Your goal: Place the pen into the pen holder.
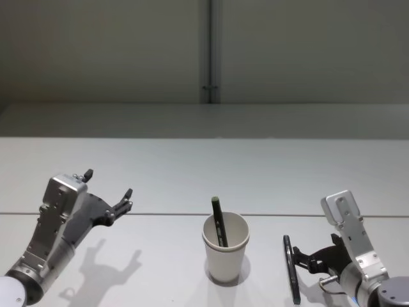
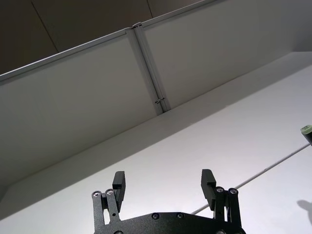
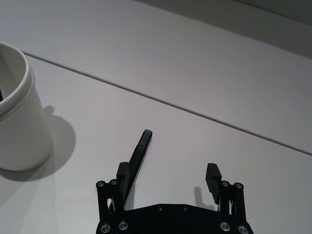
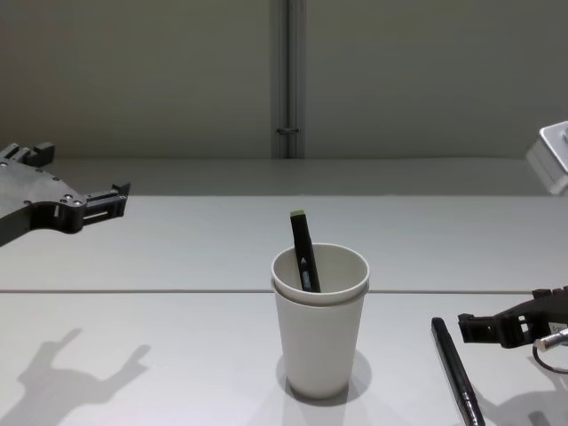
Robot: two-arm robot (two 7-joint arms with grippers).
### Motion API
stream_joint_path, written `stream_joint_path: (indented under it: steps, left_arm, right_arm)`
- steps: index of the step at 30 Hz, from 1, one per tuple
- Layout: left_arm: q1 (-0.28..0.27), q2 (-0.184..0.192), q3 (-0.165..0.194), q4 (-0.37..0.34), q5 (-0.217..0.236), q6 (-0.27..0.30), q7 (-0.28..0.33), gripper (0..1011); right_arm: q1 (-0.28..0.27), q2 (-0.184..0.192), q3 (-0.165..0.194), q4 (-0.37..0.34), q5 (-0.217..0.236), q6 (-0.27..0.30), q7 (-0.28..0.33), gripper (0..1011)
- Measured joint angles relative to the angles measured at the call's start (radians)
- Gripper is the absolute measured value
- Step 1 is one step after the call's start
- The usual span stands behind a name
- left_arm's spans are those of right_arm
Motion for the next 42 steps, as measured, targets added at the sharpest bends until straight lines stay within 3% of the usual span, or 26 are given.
stream_joint_path:
  steps: [7, 20, 33, 42]
  left_arm:
    - [0.000, 0.000, 0.000, 0.000, 0.000, 0.000, 0.000, 1001]
    - [0.000, 0.000, 0.000, 0.000, 0.000, 0.000, 0.000, 1001]
    - [0.000, 0.000, 0.000, 0.000, 0.000, 0.000, 0.000, 1001]
    - [0.000, 0.000, 0.000, 0.000, 0.000, 0.000, 0.000, 1001]
  right_arm:
    - [0.006, -0.024, -0.008, -0.008, -0.035, 0.073, -0.028, 1001]
    - [0.001, -0.078, 0.018, -0.022, -0.037, 0.165, -0.039, 1001]
    - [0.005, -0.120, 0.032, -0.031, -0.073, 0.248, -0.070, 1001]
    - [0.013, -0.148, 0.049, -0.006, -0.081, 0.272, -0.071, 1001]
